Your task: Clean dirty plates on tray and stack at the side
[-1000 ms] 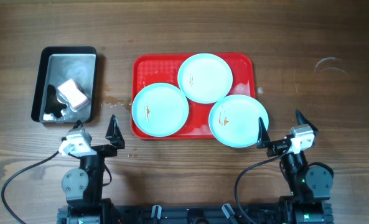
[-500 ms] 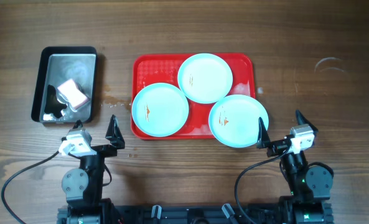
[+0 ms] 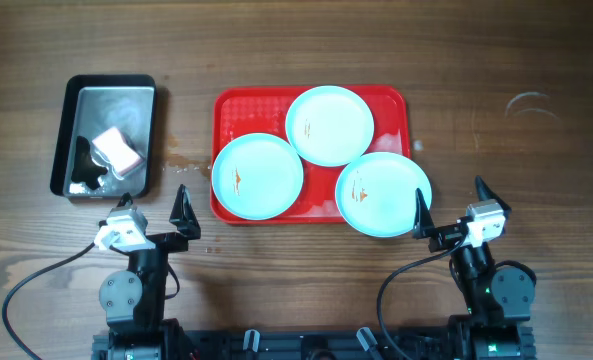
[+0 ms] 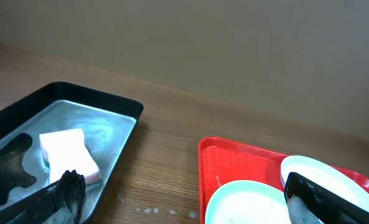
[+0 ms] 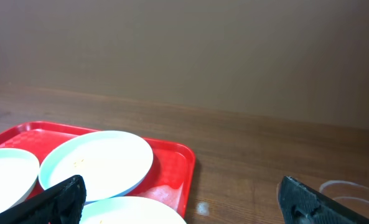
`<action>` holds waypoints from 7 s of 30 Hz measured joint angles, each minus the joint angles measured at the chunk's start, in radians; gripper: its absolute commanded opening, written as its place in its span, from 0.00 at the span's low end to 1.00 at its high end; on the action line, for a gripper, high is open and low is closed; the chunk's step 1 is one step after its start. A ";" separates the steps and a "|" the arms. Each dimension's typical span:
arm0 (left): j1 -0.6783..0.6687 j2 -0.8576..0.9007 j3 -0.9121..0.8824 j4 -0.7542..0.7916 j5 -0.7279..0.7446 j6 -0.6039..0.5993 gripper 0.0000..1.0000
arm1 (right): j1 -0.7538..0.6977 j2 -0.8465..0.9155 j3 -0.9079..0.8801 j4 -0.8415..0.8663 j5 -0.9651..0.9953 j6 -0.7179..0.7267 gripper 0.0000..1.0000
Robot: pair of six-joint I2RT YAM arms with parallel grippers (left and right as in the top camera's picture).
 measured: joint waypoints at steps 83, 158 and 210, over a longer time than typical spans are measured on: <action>0.001 1.640 1.469 -0.978 -0.215 -0.379 1.00 | 0.373 1.466 1.592 -1.121 0.011 0.352 1.00; -0.017 1.683 1.352 -0.914 0.069 -0.217 0.04 | 0.615 1.911 1.316 -0.721 -0.030 0.766 0.28; -0.490 1.692 0.843 -0.222 -0.426 -0.108 0.04 | 0.614 2.010 1.313 -0.594 -0.031 0.858 0.04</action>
